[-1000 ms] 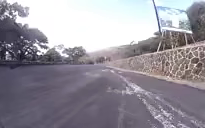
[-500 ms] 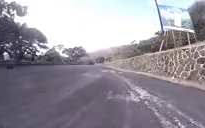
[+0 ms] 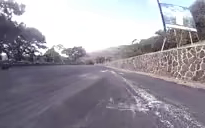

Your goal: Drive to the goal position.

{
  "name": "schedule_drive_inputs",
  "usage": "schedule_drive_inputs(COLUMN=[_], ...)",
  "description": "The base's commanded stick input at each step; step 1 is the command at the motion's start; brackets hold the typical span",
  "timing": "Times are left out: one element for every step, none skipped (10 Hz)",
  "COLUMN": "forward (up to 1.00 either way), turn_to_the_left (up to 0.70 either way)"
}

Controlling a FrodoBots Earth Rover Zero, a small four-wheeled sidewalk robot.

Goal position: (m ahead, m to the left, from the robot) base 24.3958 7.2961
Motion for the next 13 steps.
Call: schedule_drive_inputs(forward=[0.7,0.7,0.7,0.7,0.7,0.7,0.7,0.7,0.7,0.7,0.7,0.7,0.7], turn_to_the_left=[0.0,0.0,0.0,0.0,0.0,0.0,0.0,0.0,0.0,0.0,0.0,0.0,0.0])
